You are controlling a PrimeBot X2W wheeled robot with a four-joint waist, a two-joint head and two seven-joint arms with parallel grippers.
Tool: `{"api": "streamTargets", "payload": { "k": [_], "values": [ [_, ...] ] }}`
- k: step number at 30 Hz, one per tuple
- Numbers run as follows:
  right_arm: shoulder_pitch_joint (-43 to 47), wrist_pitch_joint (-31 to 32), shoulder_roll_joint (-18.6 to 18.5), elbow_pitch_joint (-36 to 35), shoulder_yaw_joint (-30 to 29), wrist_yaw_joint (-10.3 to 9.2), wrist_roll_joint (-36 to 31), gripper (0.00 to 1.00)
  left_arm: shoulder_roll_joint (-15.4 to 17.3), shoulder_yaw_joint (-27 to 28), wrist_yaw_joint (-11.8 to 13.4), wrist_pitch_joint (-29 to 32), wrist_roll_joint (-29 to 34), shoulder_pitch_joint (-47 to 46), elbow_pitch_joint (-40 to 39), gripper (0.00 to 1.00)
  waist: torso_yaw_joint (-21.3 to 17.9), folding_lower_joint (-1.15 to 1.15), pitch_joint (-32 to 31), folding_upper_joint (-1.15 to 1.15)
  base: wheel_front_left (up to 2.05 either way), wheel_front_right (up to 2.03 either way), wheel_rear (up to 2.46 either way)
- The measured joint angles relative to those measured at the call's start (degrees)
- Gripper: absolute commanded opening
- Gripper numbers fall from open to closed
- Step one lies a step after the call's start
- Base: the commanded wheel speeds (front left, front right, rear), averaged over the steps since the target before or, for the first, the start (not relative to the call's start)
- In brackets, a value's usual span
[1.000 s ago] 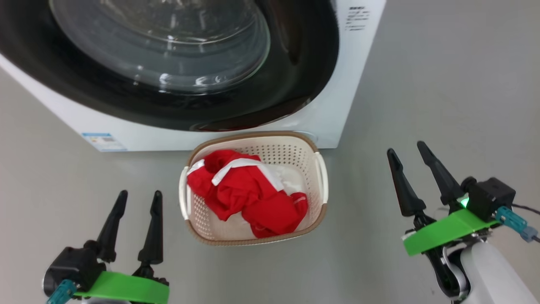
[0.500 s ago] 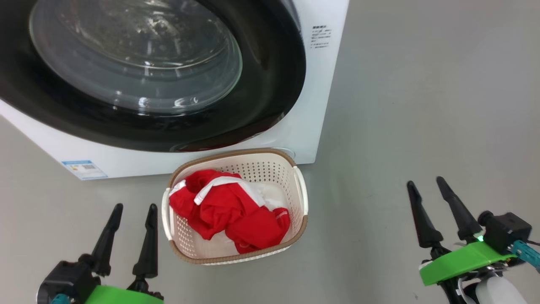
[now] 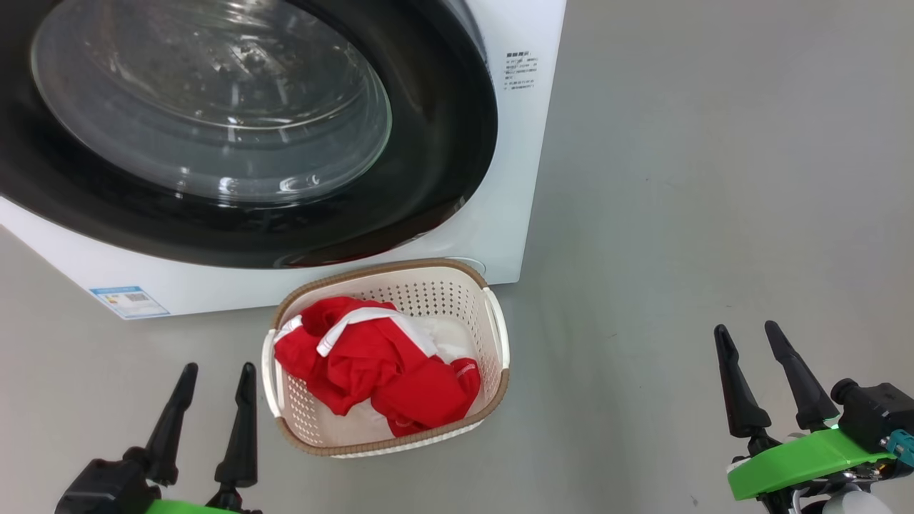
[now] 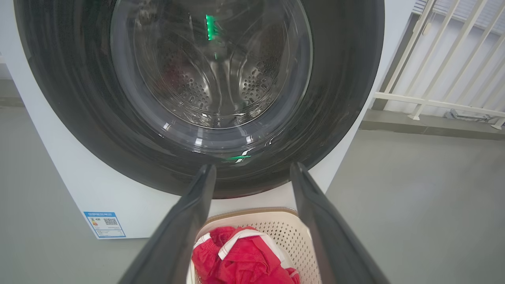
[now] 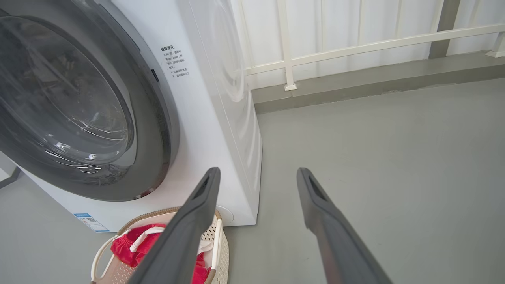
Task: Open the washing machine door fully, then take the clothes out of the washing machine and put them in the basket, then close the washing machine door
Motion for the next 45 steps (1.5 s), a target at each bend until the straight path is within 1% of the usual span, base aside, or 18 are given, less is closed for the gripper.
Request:
{"api": "streamTargets", "payload": {
  "k": [7,20,21,28,35,45],
  "values": [
    [0.01,0.0,0.88,0.04,-0.11,0.0,-0.07,1.0,-0.02,0.05,0.0,-0.01,0.01,0.16,0.01,1.0,-0.18,0.0,-0.38,0.0,0.0,0.0,0.0],
    [0.01,0.0,1.0,0.08,-0.03,0.0,-0.13,1.0,-0.08,0.68,0.0,0.0,-0.45,0.17,0.16,1.0,-0.37,0.0,-0.58,0.0,0.0,0.0,0.0],
    [0.02,0.01,1.04,0.2,0.0,0.0,-0.16,0.0,-0.14,0.63,0.0,0.01,-0.69,0.17,0.27,0.0,-0.39,0.0,-0.55,0.0,0.0,0.0,0.0],
    [0.08,0.04,2.57,5.11,-0.04,0.0,0.14,0.0,-1.97,0.01,0.09,0.51,-0.73,0.21,5.15,0.0,-0.4,0.0,-0.56,0.0,0.0,0.0,0.0],
    [0.09,0.93,2.77,5.15,-0.08,0.0,3.77,0.0,-2.36,-0.14,0.09,1.42,-4.83,0.23,5.32,0.0,-0.43,0.03,-1.23,0.0,0.0,0.0,0.0],
    [0.08,2.41,2.72,5.08,-0.18,0.0,9.03,0.0,-2.33,-0.25,0.09,2.68,-10.87,0.22,5.57,0.0,-0.49,0.02,-1.87,0.0,0.0,0.0,0.0]
  ]
}}
